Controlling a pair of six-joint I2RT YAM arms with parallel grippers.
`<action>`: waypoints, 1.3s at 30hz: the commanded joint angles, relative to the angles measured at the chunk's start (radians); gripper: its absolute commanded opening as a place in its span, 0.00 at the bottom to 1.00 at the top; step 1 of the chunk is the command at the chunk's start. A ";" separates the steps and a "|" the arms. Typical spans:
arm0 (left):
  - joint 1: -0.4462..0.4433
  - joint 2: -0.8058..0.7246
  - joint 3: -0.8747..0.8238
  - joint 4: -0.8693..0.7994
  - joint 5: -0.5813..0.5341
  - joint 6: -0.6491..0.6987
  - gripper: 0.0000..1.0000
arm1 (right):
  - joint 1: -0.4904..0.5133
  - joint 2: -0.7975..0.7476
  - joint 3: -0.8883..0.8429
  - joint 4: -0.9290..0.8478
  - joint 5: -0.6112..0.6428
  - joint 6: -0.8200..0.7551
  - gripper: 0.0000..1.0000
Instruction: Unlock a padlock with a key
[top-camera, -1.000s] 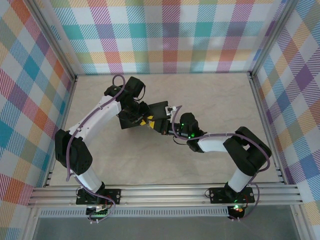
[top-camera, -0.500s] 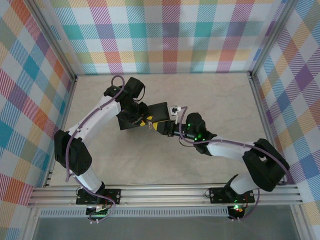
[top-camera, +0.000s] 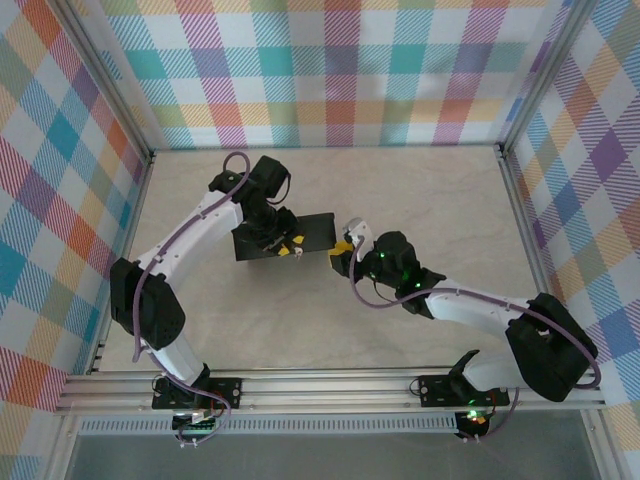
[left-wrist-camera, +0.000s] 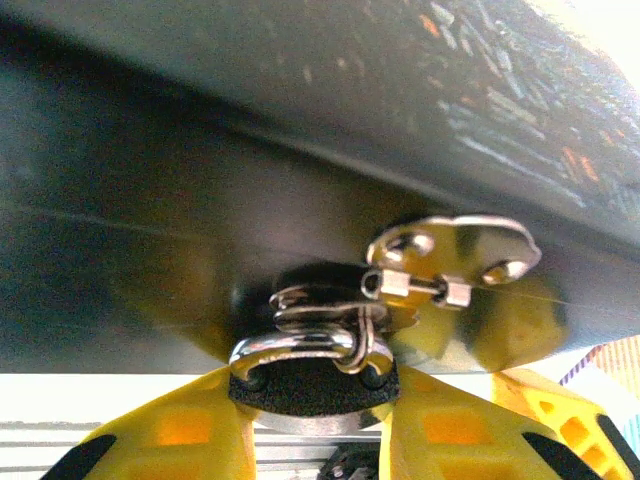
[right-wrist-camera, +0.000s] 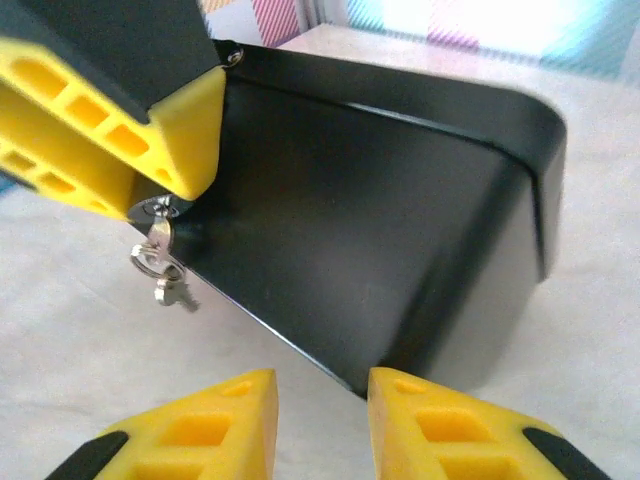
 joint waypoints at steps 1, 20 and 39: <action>-0.003 0.001 0.066 -0.032 0.009 0.000 0.00 | 0.049 0.019 -0.027 0.252 0.058 -0.339 0.29; -0.002 0.027 0.072 -0.061 0.051 -0.013 0.00 | 0.219 0.254 0.035 0.536 0.268 -0.814 0.24; 0.007 0.014 0.070 -0.067 0.057 -0.022 0.00 | 0.237 0.294 0.046 0.535 0.270 -0.928 0.26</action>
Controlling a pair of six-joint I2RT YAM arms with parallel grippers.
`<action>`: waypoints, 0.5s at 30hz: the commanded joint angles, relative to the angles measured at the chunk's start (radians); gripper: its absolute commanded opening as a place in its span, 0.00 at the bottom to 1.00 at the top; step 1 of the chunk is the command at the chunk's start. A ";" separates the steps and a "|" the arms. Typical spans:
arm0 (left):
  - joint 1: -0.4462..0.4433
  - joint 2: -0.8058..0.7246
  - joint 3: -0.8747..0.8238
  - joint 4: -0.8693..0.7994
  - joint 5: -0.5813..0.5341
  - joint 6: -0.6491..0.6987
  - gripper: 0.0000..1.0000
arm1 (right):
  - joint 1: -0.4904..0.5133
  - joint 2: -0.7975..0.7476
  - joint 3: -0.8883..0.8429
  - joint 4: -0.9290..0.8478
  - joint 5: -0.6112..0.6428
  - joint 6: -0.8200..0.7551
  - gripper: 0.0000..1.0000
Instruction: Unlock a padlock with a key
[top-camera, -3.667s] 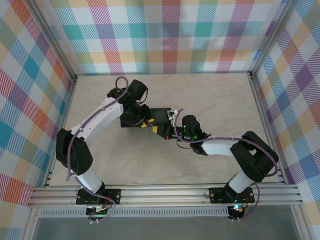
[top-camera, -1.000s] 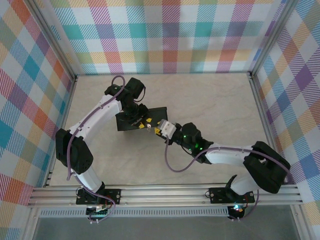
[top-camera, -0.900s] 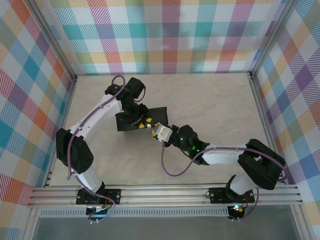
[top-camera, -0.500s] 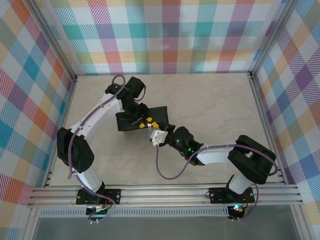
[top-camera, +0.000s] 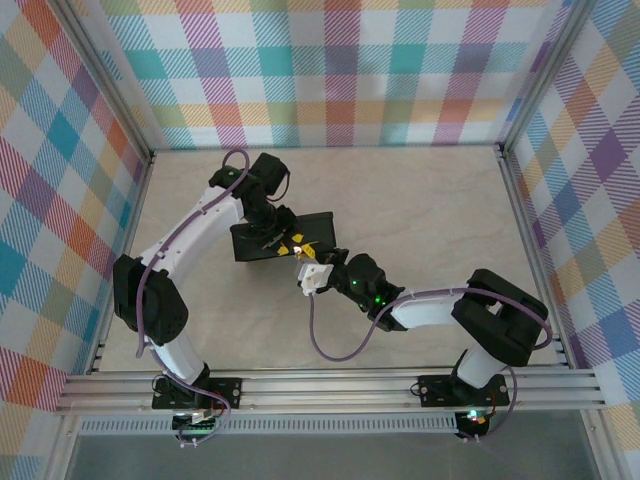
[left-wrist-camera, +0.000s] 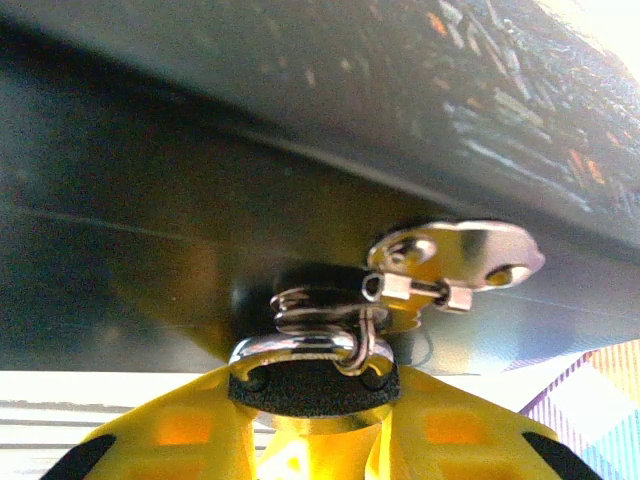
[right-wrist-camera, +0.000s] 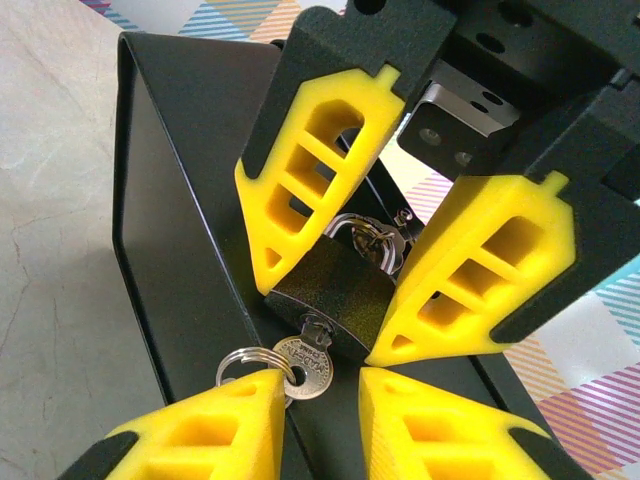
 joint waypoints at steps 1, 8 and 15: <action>0.003 -0.015 0.028 -0.020 0.039 -0.016 0.00 | 0.012 0.017 0.031 0.038 -0.002 -0.034 0.26; 0.006 -0.015 0.028 -0.017 0.045 -0.022 0.00 | 0.020 0.017 0.036 0.004 -0.013 -0.042 0.25; 0.008 -0.021 0.032 -0.012 0.055 -0.028 0.00 | 0.020 0.050 0.055 -0.015 -0.004 -0.067 0.21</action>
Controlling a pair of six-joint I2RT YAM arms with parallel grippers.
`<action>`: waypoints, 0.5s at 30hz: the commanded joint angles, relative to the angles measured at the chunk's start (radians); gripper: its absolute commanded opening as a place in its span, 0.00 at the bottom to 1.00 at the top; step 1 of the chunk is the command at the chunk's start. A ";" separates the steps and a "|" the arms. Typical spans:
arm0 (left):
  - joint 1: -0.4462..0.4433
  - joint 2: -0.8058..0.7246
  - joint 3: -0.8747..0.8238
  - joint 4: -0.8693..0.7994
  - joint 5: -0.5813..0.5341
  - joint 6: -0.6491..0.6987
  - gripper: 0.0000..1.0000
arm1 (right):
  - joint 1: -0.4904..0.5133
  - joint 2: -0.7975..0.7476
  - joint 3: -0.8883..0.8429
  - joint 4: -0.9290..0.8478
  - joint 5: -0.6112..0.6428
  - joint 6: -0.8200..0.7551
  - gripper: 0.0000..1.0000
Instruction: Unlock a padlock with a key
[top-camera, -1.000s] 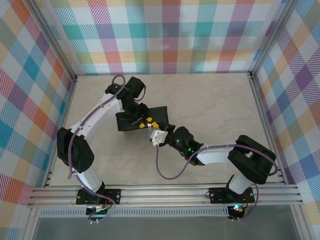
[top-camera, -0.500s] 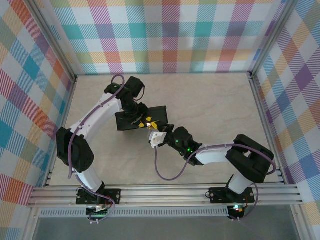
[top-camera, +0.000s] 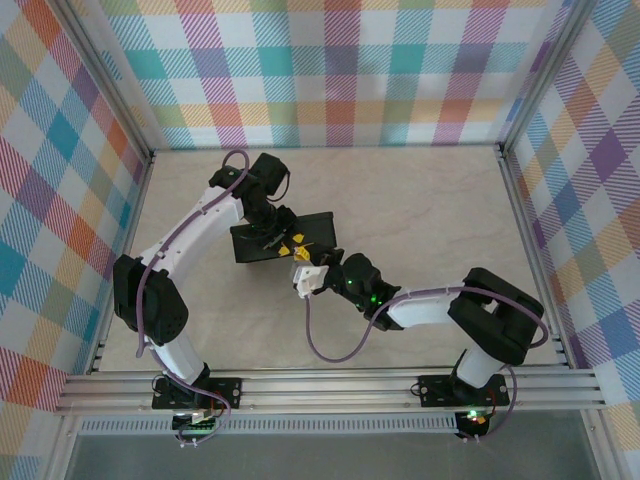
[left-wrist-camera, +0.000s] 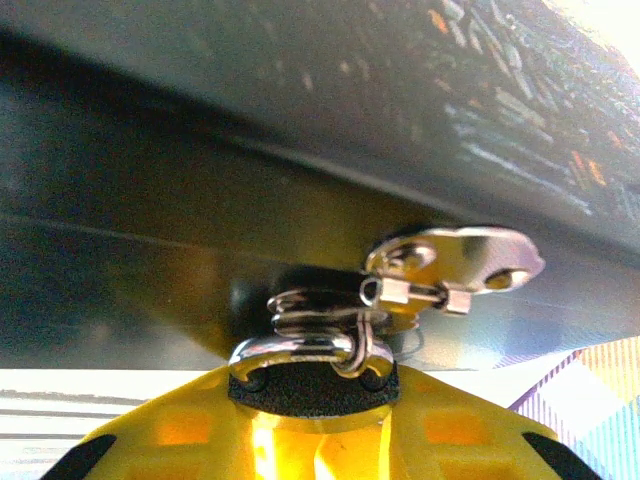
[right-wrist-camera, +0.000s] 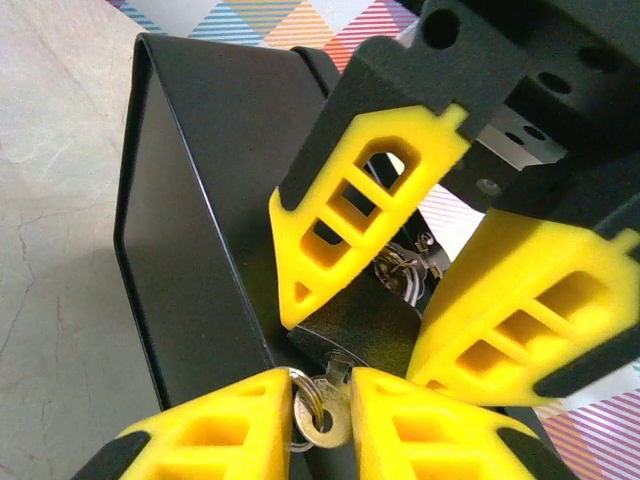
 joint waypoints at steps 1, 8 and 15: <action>0.008 -0.021 0.033 -0.014 0.040 -0.006 0.00 | 0.006 0.029 0.023 0.009 0.003 -0.023 0.21; 0.014 -0.026 0.027 -0.015 0.046 -0.002 0.00 | -0.006 0.046 0.010 0.022 0.017 -0.019 0.21; 0.027 -0.031 0.026 -0.017 0.048 0.000 0.00 | -0.011 0.018 -0.030 0.015 0.017 -0.026 0.23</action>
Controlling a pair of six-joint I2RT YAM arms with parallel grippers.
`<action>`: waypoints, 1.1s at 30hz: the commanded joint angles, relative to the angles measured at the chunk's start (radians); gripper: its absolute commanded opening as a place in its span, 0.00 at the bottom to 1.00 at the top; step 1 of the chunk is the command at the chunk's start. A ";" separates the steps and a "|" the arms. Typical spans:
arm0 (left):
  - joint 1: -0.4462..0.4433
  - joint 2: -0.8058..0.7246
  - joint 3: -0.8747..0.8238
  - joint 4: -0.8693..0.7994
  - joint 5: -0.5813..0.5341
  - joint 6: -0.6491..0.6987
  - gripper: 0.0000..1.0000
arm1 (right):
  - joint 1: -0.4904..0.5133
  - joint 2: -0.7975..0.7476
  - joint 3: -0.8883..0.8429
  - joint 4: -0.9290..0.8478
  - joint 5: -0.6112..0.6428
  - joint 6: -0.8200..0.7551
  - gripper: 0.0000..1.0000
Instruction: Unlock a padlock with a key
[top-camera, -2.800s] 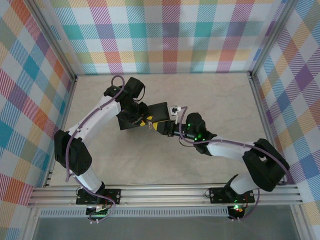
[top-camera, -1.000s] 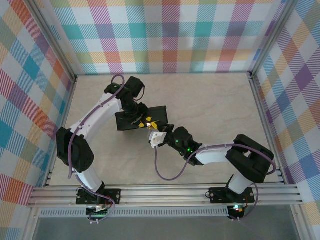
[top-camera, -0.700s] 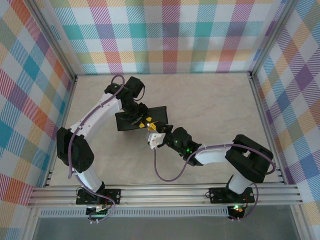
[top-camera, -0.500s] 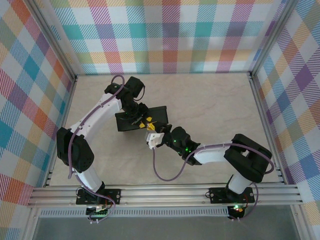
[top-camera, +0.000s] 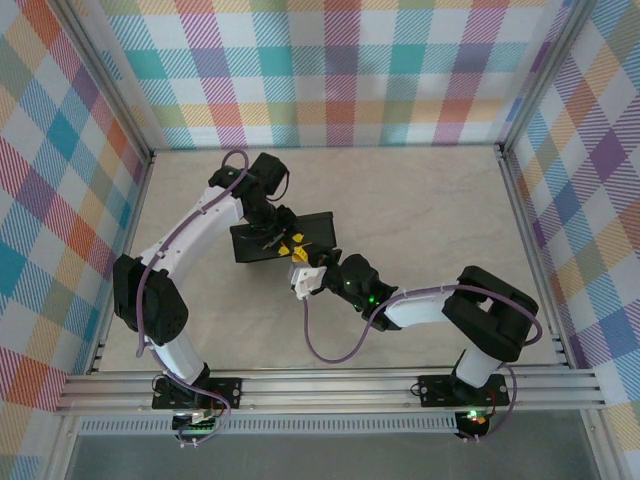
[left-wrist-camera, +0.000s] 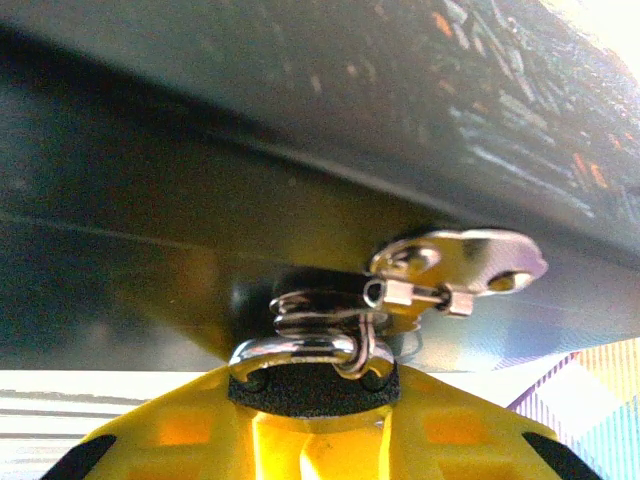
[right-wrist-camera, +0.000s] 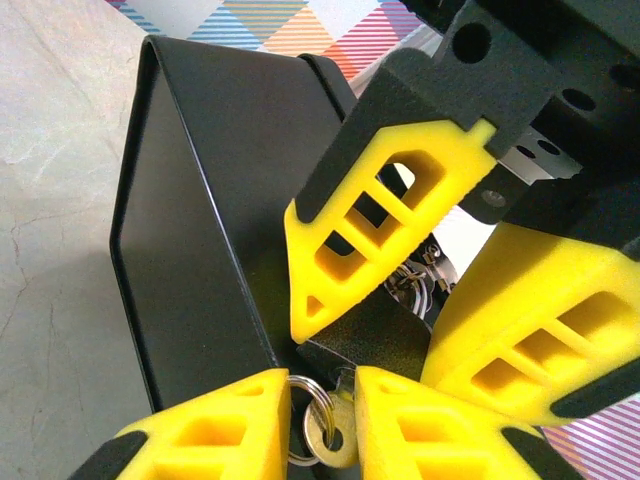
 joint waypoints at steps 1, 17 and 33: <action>0.015 -0.032 0.024 -0.016 0.044 -0.001 0.00 | -0.008 -0.016 -0.038 -0.027 0.014 -0.002 0.24; 0.017 -0.051 -0.003 0.004 0.068 -0.011 0.00 | -0.029 -0.008 -0.013 -0.026 0.004 0.005 0.22; 0.017 -0.061 -0.013 0.019 0.089 -0.021 0.00 | -0.031 0.038 0.014 -0.022 0.013 -0.020 0.22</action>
